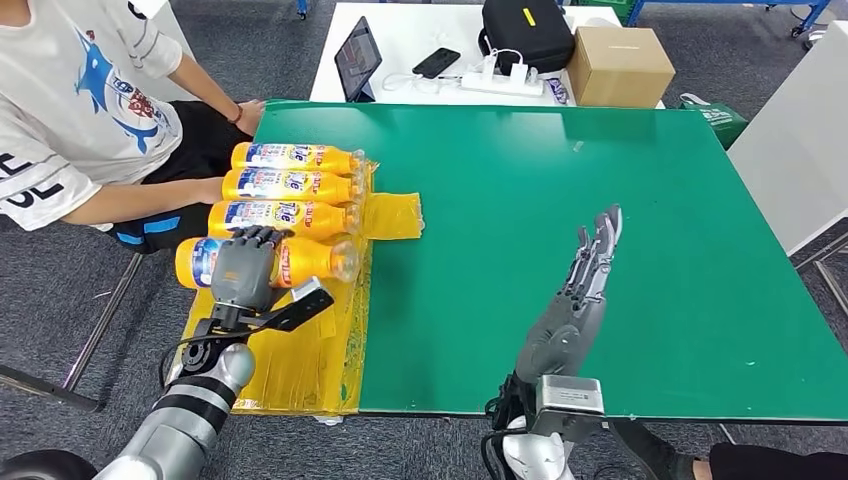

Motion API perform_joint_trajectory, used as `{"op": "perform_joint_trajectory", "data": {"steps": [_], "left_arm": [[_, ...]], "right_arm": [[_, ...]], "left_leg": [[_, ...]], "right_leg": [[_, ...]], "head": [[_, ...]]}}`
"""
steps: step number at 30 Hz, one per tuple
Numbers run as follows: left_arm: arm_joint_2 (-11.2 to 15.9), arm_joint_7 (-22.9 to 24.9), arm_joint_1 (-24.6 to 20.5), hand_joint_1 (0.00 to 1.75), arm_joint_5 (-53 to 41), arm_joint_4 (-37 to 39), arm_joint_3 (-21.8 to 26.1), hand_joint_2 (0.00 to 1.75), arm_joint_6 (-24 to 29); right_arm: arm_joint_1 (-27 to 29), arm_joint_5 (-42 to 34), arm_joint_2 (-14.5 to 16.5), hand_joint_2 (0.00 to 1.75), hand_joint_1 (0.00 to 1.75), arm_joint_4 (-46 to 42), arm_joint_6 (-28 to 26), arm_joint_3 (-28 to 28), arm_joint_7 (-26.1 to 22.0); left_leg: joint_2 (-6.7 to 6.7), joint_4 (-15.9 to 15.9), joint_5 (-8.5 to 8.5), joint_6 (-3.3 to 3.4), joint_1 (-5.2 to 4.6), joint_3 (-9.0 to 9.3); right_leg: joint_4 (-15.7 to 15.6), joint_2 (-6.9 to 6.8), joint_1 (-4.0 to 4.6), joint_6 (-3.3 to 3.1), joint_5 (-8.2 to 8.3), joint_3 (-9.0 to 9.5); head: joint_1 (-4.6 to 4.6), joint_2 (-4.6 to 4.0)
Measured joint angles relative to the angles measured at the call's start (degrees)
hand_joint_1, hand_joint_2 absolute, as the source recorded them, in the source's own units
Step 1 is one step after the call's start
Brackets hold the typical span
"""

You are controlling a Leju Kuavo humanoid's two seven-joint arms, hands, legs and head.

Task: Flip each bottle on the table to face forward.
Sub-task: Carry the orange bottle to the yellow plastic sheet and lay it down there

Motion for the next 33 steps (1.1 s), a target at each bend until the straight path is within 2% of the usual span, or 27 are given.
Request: {"op": "perform_joint_trajectory", "data": {"steps": [2, 6, 12, 19, 20, 21, 24, 25, 33], "left_arm": [[0.4, 0.6, -0.9, 1.75, -1.1, 3.2, -0.2, 1.75, -0.3], [1.3, 1.4, -2.0, 1.75, -2.4, 8.5, -0.5, 1.75, -3.2], [2.6, 1.9, -2.9, 1.75, -2.6, 13.4, -0.8, 1.75, -7.0], [3.3, 1.9, -4.0, 1.75, -2.7, 15.5, -1.3, 1.75, -9.0], [3.4, 1.9, -4.1, 1.71, -2.5, 15.7, -1.4, 1.75, -9.7], [3.4, 1.8, -4.2, 1.29, -2.4, 15.8, -1.4, 1.75, -10.2], [3.6, 1.4, -4.5, 0.01, -1.7, 16.0, -1.4, 0.44, -12.3], [3.7, 1.1, -4.6, 0.0, -1.3, 16.1, -1.4, 0.0, -13.2], [4.2, -4.9, -4.6, 0.0, 7.2, 16.0, -0.2, 0.0, -24.5]], "right_arm": [[0.1, 0.3, -0.1, 0.0, 0.0, -0.5, -0.1, 0.0, 0.0], [0.1, -0.2, -0.4, 1.75, 0.0, -0.6, -0.2, 0.0, 0.0], [0.1, -2.3, -0.7, 1.75, 0.0, -0.5, -0.1, -0.2, 0.0], [0.1, -3.3, -0.9, 1.75, 0.0, -0.1, 0.6, -0.4, 0.0], [0.1, -3.6, -0.9, 1.75, 0.0, 0.1, 0.8, -0.4, 0.0], [0.1, -3.9, -0.9, 1.75, 0.0, 0.3, 1.2, -0.5, 0.0], [0.1, -4.5, -0.9, 1.75, 0.0, 1.2, 2.7, -0.7, 0.0], [0.1, -4.6, -0.9, 1.75, 0.0, 1.7, 3.2, -0.7, 0.0], [-0.3, -4.6, -0.6, 1.75, 0.0, 5.9, 7.6, -1.5, 0.0]], "left_leg": [[-0.01, 0.0, 0.0, 0.0, 0.0, -0.02], [-0.01, 0.0, -0.01, 0.0, 0.01, -0.05], [-0.05, 0.0, -0.01, 0.0, 0.01, -0.03], [-0.05, 0.0, -0.01, -0.01, 0.01, 0.12], [-0.05, 0.0, -0.01, -0.01, 0.01, 0.16], [-0.05, 0.0, -0.01, -0.01, 0.01, 0.21], [-0.06, 0.0, -0.02, -0.02, 0.01, 0.33], [-0.05, 0.0, -0.03, -0.02, 0.01, 0.36], [-0.67, 0.0, -0.01, -0.01, 0.0, 0.67]], "right_leg": [[0.0, 0.0, 0.0, 0.0, -0.01, 0.0], [0.0, 0.0, 0.01, 0.0, -0.02, -0.02], [0.0, -0.02, 0.0, 0.0, -0.02, 0.03], [0.0, -0.02, 0.01, -0.01, -0.01, 0.18], [0.0, -0.02, 0.01, -0.01, -0.01, 0.22], [0.0, -0.02, 0.01, -0.01, -0.01, 0.27], [0.0, -0.02, 0.02, -0.02, -0.02, 0.38], [0.0, -0.02, 0.02, -0.02, -0.03, 0.42], [0.0, -0.49, -0.01, 0.04, -0.22, 0.92]], "head": [[0.0, 0.0], [0.0, 0.0], [0.0, 0.0], [-0.01, 0.0], [-0.01, 0.0], [-0.01, 0.0], [-0.01, 0.0], [-0.01, 0.0], [-0.01, 0.0]]}}
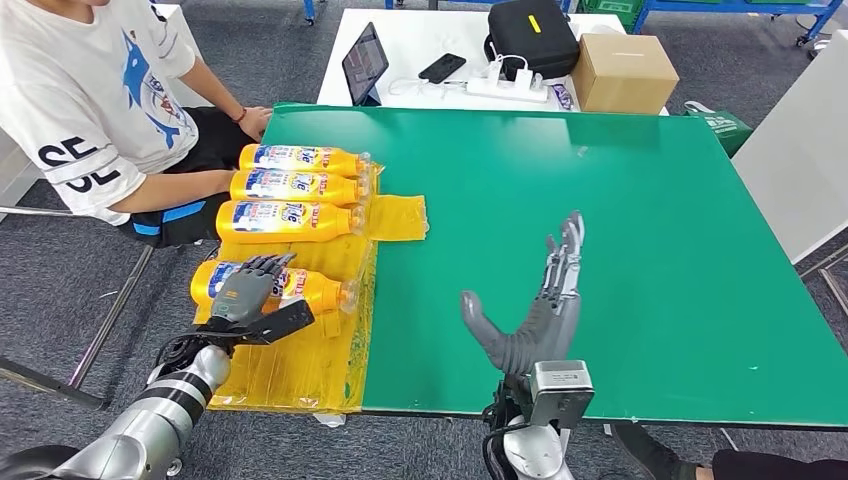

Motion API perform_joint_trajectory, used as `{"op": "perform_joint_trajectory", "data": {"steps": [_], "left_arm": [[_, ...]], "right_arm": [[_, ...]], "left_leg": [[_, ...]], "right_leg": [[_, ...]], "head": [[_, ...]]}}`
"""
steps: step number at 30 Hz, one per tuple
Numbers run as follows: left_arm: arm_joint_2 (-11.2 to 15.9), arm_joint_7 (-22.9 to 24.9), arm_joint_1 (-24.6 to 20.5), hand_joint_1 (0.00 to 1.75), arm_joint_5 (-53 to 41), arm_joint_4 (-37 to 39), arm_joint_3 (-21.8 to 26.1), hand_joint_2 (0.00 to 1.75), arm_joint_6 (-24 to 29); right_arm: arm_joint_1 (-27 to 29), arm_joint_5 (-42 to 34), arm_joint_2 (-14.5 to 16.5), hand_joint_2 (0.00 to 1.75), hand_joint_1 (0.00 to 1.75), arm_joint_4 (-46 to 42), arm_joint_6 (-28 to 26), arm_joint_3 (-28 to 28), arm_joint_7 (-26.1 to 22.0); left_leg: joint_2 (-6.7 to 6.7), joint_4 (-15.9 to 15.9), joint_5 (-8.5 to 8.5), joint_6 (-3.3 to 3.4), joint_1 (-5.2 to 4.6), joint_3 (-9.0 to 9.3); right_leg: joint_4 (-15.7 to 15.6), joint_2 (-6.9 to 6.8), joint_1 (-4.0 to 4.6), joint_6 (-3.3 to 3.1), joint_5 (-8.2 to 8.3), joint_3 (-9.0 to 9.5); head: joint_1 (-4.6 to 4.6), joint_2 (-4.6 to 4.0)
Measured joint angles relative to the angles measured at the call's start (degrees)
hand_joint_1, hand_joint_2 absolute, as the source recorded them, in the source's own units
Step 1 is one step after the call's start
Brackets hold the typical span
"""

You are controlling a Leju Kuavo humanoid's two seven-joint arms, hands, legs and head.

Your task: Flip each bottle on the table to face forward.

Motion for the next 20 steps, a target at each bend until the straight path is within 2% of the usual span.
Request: {"op": "perform_joint_trajectory", "data": {"steps": [4, 11, 16, 18, 20], "left_arm": [[0.6, -3.4, 0.2, 0.0, 3.8, -0.4, 0.8, 0.0, -5.5], [1.3, -5.2, 0.9, 0.0, 6.8, -1.1, 1.7, 0.0, -8.7], [1.9, -10.1, 2.0, 0.0, 15.3, -2.5, 2.6, 0.0, -15.4], [1.5, -11.9, 3.6, 0.0, 19.7, -4.5, 3.7, 0.0, -13.2], [0.5, -12.9, 5.5, 0.0, 23.2, -7.1, 4.9, 0.0, -8.0]], "right_arm": [[-0.6, 0.0, 0.1, 1.75, 0.0, 1.9, 1.2, -0.4, 0.0], [-1.1, 0.0, 0.4, 1.75, 0.0, 3.8, 1.7, -0.8, 0.0], [-1.6, -0.2, 0.4, 1.75, 0.0, 5.3, 2.4, -1.0, 0.0], [-1.7, -0.1, 0.5, 1.75, 0.0, 5.9, 2.9, -1.0, 0.0], [-1.7, 0.3, 0.7, 1.75, 0.0, 6.5, 3.3, -1.1, 0.0]], "left_leg": [[-0.29, 0.0, 0.01, 0.02, -0.03, 0.17], [-0.3, 0.0, 0.04, 0.02, -0.04, 0.32], [-0.29, 0.0, 0.04, 0.01, -0.04, 0.4], [-0.26, 0.0, 0.04, 0.01, -0.04, 0.38], [-0.2, 0.0, 0.04, 0.0, -0.04, 0.3]], "right_leg": [[0.0, -0.23, -0.03, 0.02, -0.05, 0.25], [0.0, -0.23, -0.04, 0.05, -0.01, 0.43], [0.0, -0.24, -0.04, 0.04, -0.03, 0.47], [0.0, -0.22, -0.04, 0.04, -0.03, 0.39], [0.0, -0.2, -0.04, 0.05, -0.01, 0.26]], "head": [[0.0, 0.0], [0.0, 0.0], [-0.01, 0.0], [-0.01, 0.0], [0.01, 0.0]]}}
